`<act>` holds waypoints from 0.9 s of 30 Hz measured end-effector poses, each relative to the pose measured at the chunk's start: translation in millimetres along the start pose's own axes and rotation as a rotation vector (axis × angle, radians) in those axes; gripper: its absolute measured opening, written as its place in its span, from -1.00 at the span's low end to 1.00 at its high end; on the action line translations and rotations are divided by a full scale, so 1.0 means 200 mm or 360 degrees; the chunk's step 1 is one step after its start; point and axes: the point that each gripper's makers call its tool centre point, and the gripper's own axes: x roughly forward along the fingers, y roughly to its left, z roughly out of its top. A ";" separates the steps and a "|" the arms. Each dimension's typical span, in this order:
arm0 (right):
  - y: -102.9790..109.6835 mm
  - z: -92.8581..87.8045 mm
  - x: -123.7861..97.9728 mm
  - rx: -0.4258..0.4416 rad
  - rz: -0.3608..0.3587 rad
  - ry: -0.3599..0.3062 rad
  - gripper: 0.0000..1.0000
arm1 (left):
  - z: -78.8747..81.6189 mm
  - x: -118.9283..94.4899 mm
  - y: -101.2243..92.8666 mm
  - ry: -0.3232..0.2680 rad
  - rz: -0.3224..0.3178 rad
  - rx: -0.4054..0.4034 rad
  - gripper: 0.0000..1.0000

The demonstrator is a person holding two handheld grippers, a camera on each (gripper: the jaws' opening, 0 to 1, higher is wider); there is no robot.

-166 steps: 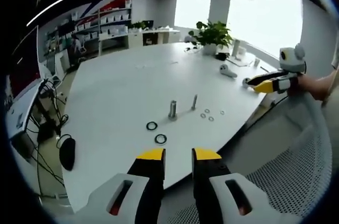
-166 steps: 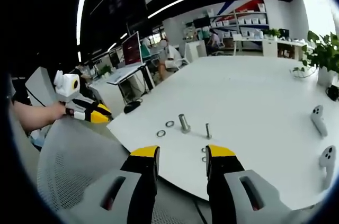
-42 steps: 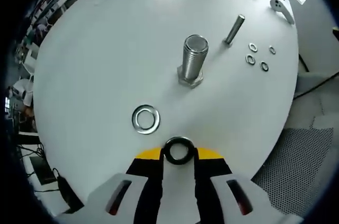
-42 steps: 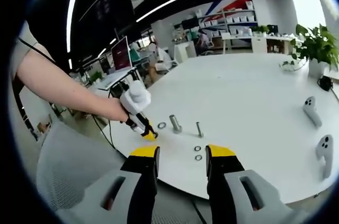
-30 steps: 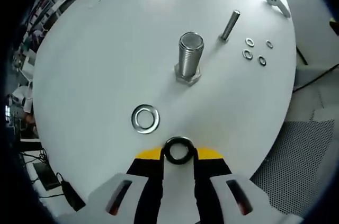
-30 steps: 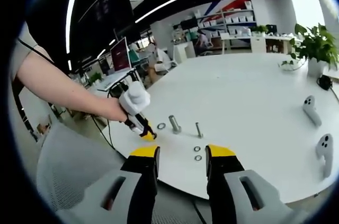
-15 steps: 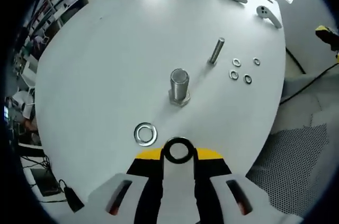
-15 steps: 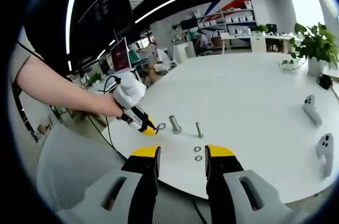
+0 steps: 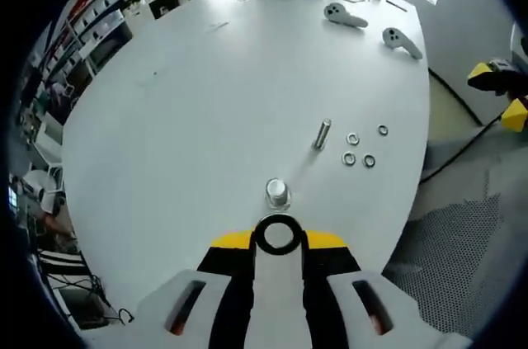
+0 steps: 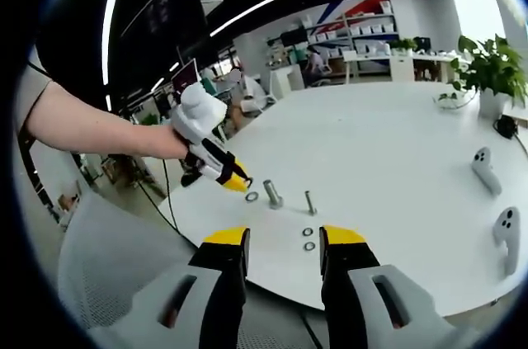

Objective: Place the washer onto the threaded stud by aligning its center hole with the stud, sliding it down to the base, and recovering from edge contact or off-axis alignment until the washer reaches the visible bottom stop.

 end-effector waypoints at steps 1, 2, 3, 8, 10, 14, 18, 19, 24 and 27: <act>0.00 0.00 0.00 0.0001 0.0000 -0.0002 -0.28 | 0.01 0.00 0.00 0.0003 -0.0003 0.0006 -0.62; 0.00 0.00 0.00 0.0002 0.0000 -0.0003 -0.28 | 0.03 0.00 0.00 0.0009 -0.0012 0.0018 -0.62; 0.00 0.00 0.00 0.0001 0.0000 -0.0002 -0.28 | 0.04 0.01 0.01 0.0014 -0.0010 0.0033 -0.62; 0.00 0.00 0.00 0.0004 -0.0004 -0.0004 -0.28 | 0.08 0.05 0.02 0.0046 -0.0017 0.0066 -0.63; 0.00 0.00 0.00 0.0002 -0.0001 -0.0005 -0.28 | 0.10 0.07 0.01 0.0063 -0.0026 0.0083 -0.62; 0.00 0.01 0.00 0.0011 0.0000 -0.0019 -0.28 | 0.12 0.10 -0.01 0.0084 -0.0045 0.0113 -0.62; 0.00 0.01 0.00 0.0010 -0.0002 -0.0016 -0.28 | 0.13 0.12 -0.01 0.0108 -0.0052 0.0140 -0.62; 0.00 0.01 0.00 0.0010 -0.0002 -0.0015 -0.28 | 0.13 0.12 0.00 0.0107 -0.0051 0.0138 -0.62; 0.00 0.01 0.00 0.0011 -0.0005 -0.0013 -0.28 | 0.11 0.15 -0.01 0.0148 -0.0068 0.0150 -0.62; 0.00 0.01 0.00 0.0008 -0.0004 -0.0011 -0.28 | 0.12 0.15 -0.01 0.0145 -0.0066 0.0149 -0.62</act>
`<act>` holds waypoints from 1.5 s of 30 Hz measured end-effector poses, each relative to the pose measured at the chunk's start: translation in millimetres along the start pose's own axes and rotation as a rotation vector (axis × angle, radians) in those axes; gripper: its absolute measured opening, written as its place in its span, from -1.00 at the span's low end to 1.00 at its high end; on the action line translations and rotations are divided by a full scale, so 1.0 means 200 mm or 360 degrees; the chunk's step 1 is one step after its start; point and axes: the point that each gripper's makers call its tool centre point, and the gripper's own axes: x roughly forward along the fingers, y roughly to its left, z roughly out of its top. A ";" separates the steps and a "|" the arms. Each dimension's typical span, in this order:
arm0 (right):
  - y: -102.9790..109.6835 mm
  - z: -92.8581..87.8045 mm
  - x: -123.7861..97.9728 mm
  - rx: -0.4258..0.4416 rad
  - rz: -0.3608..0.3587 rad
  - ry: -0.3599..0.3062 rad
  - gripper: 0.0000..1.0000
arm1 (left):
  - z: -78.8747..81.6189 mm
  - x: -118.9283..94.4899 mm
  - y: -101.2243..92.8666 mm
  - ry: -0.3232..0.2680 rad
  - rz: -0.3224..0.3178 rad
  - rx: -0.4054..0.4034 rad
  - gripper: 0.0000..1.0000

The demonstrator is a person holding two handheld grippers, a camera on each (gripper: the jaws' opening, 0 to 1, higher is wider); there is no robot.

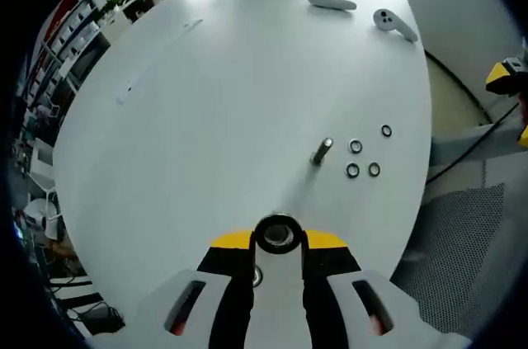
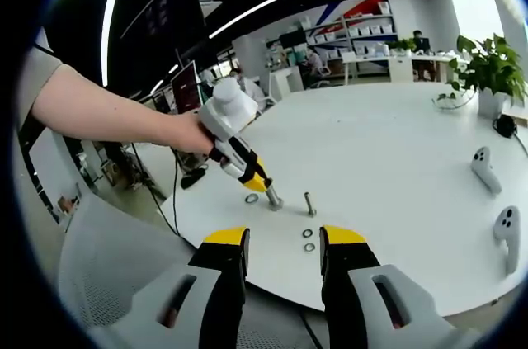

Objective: Place the washer onto the threaded stud by aligning its center hole with the stud, sliding it down to the base, and recovering from edge contact or off-axis alignment until the washer reaches the visible bottom stop.

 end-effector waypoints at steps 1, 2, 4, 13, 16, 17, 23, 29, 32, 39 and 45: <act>0.00 0.00 0.00 0.0001 0.0000 0.0000 -0.28 | 0.00 0.00 0.00 0.0004 -0.0001 0.0003 -0.62; 0.00 0.00 0.00 0.0002 0.0000 -0.0002 -0.28 | 0.00 0.01 0.00 0.0006 -0.0001 0.0005 -0.62; 0.00 0.00 0.00 0.0002 0.0000 -0.0001 -0.28 | 0.00 0.03 0.01 0.0016 -0.0002 0.0008 -0.62; 0.00 0.00 0.00 -0.0002 0.0003 -0.0005 -0.28 | -0.02 0.10 0.00 0.0060 0.0004 0.0015 -0.62; 0.00 0.01 0.00 0.0009 -0.0003 -0.0017 -0.28 | -0.02 0.11 0.00 0.0068 0.0009 0.0008 -0.62; 0.00 0.01 0.00 0.0009 -0.0002 -0.0017 -0.28 | -0.03 0.11 0.00 0.0077 0.0012 0.0011 -0.62; 0.01 0.00 0.00 -0.0016 0.0012 0.0012 -0.28 | -0.05 0.16 0.00 0.0096 0.0008 -0.0009 -0.62; 0.01 -0.02 0.01 -0.0035 0.0017 0.0034 -0.28 | -0.06 0.17 0.00 0.0081 -0.0001 -0.0059 -0.62; 0.01 -0.02 0.01 -0.0036 0.0015 0.0033 -0.28 | -0.06 0.18 0.00 0.0079 0.0004 -0.0062 -0.62; 0.01 -0.03 0.01 -0.0037 0.0020 0.0047 -0.28 | -0.06 0.19 0.00 0.0072 0.0014 -0.0068 -0.62; 0.03 -0.03 0.01 -0.0059 0.0042 0.0068 -0.28 | -0.08 0.25 -0.02 0.0082 0.0016 -0.0070 -0.62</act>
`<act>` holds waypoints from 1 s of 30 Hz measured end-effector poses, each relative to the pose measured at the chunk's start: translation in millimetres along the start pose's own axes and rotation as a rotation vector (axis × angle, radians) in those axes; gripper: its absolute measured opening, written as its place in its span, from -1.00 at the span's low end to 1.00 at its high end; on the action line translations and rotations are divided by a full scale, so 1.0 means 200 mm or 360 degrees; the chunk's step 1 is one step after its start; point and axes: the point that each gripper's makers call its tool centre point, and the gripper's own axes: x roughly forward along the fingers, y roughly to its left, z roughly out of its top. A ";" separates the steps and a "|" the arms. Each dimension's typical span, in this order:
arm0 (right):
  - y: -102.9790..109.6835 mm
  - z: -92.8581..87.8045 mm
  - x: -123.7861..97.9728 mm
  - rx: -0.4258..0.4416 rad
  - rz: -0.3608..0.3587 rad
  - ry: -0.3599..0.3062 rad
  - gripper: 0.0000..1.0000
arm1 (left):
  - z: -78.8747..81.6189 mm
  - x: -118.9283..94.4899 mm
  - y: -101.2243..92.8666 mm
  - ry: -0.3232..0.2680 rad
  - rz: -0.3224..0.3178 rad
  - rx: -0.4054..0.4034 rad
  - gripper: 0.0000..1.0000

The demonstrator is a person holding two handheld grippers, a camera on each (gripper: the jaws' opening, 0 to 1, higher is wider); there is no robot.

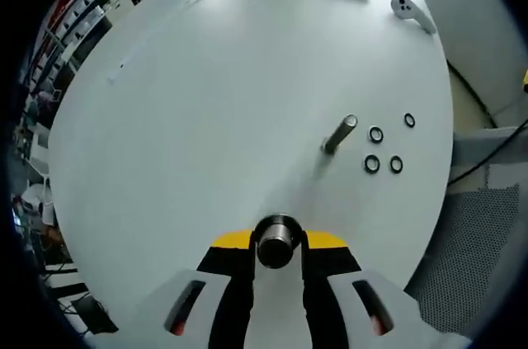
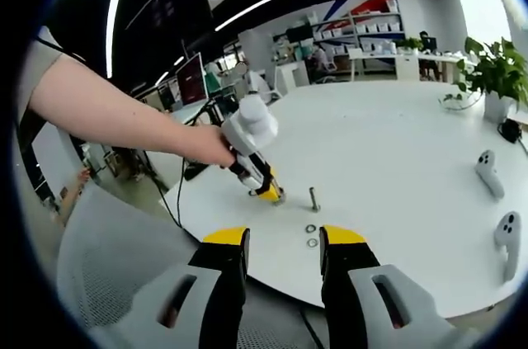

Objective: Place the washer onto the threaded stud by aligning its center hole with the stud, sliding it down to the base, and recovering from edge contact or off-axis alignment until the washer reaches the visible bottom stop.

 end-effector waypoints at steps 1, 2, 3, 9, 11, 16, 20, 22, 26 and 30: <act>0.00 0.00 0.00 -0.0005 0.0002 0.0006 -0.28 | 0.00 0.01 0.00 0.0003 0.0000 0.0004 -0.62; 0.00 0.00 0.00 -0.0007 0.0002 0.0009 -0.28 | -0.01 0.02 0.00 0.0005 0.0000 0.0005 -0.62; 0.00 -0.01 0.00 -0.0008 0.0002 0.0015 -0.28 | -0.02 0.02 0.00 0.0005 -0.0003 0.0005 -0.62; 0.00 -0.02 0.00 -0.0016 -0.0008 0.0051 -0.28 | -0.01 0.03 0.01 -0.0034 -0.0012 -0.0017 -0.61; 0.00 -0.03 0.00 -0.0019 -0.0004 0.0058 -0.28 | -0.01 0.03 0.00 -0.0024 -0.0003 -0.0004 -0.61; 0.01 -0.04 0.01 -0.0028 0.0003 0.0081 -0.29 | -0.01 0.04 0.01 -0.0008 0.0004 -0.0001 -0.58; 0.02 -0.05 0.01 -0.0041 0.0015 0.0103 -0.30 | -0.11 0.08 0.00 0.0132 0.0055 0.0137 -0.62; 0.01 -0.05 0.01 -0.0051 0.0005 0.0105 -0.30 | -0.07 0.07 -0.01 0.0052 0.0062 0.0067 -0.63; 0.01 -0.05 0.00 -0.0038 0.0004 0.0092 -0.30 | -0.07 0.05 -0.02 0.0048 0.0039 0.0064 -0.65; 0.01 -0.04 0.01 -0.0036 0.0008 0.0086 -0.30 | -0.05 0.03 0.00 0.0015 0.0038 0.0029 -0.56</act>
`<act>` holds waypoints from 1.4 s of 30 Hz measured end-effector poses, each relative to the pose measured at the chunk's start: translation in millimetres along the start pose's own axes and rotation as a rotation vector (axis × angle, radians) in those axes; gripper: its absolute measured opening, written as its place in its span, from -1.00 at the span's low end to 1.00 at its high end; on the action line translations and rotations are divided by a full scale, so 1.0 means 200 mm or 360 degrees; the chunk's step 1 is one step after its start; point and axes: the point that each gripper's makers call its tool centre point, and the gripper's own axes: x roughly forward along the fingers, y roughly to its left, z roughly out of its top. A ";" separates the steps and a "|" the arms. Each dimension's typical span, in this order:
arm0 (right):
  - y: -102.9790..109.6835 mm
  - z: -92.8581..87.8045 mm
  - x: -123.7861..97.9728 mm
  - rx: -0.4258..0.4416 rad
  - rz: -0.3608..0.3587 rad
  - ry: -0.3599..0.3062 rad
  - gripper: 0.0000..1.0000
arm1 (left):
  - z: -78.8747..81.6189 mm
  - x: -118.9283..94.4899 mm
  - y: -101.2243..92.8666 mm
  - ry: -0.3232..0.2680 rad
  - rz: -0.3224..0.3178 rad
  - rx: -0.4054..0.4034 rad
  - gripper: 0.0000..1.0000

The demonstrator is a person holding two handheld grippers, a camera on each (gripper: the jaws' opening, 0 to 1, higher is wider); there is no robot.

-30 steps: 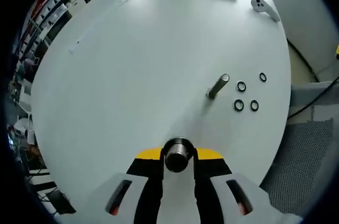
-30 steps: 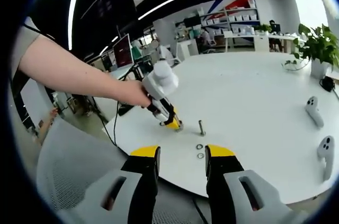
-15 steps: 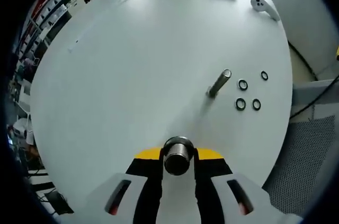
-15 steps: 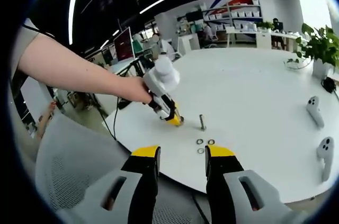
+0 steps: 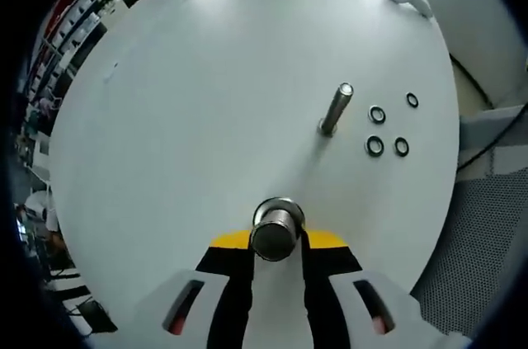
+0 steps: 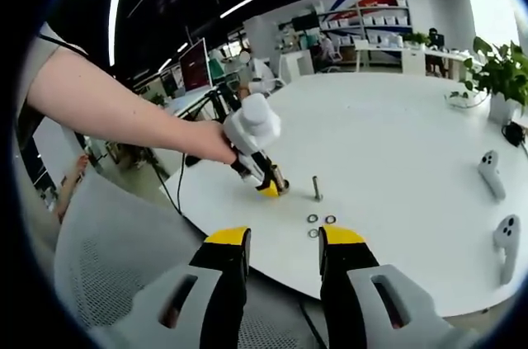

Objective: Place the washer onto the threaded stud by aligning its center hole with the stud, sliding it down to the base, and recovering from edge contact or off-axis alignment until the washer reaches the visible bottom stop.

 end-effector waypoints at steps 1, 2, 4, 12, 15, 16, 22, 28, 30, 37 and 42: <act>0.00 0.00 0.00 0.0005 -0.0002 -0.0004 -0.30 | 0.01 0.00 0.01 -0.0012 0.0002 -0.0010 -0.54; 0.00 0.00 0.00 0.0012 -0.0004 -0.0009 -0.30 | 0.01 -0.01 0.01 -0.0026 0.0001 -0.0027 -0.52; -0.01 0.01 0.00 0.0014 -0.0006 -0.0011 -0.30 | 0.01 -0.02 0.01 -0.0028 -0.0007 -0.0043 -0.50; -0.02 0.00 0.00 0.0003 -0.0034 0.0009 -0.29 | -0.04 -0.10 0.07 -0.0063 0.0034 -0.0067 -0.45; -0.03 -0.03 0.00 -0.0005 -0.0062 0.0053 -0.28 | -0.06 -0.13 0.09 -0.0070 0.0050 -0.0091 -0.44; -0.04 -0.04 0.00 -0.0008 -0.0077 0.0069 -0.26 | -0.06 -0.13 0.09 -0.0074 0.0055 -0.0095 -0.44; -0.05 -0.09 0.00 0.0023 -0.0105 0.0140 -0.17 | -0.10 -0.17 0.11 -0.0069 0.0074 -0.0120 -0.44; -0.06 -0.13 0.00 0.0047 -0.0120 0.0201 -0.10 | -0.12 -0.20 0.13 -0.0074 0.0093 -0.0135 -0.44; -0.06 -0.14 0.00 0.0052 -0.0120 0.0213 -0.09 | -0.13 -0.21 0.14 -0.0080 0.0101 -0.0144 -0.43; -0.06 -0.15 0.00 0.0051 -0.0115 0.0243 -0.09 | -0.19 -0.24 0.19 -0.0093 0.0137 -0.0189 -0.43; -0.07 -0.15 0.00 0.0066 -0.0123 0.0236 -0.10 | -0.24 -0.25 0.23 -0.0066 0.0152 -0.0210 -0.40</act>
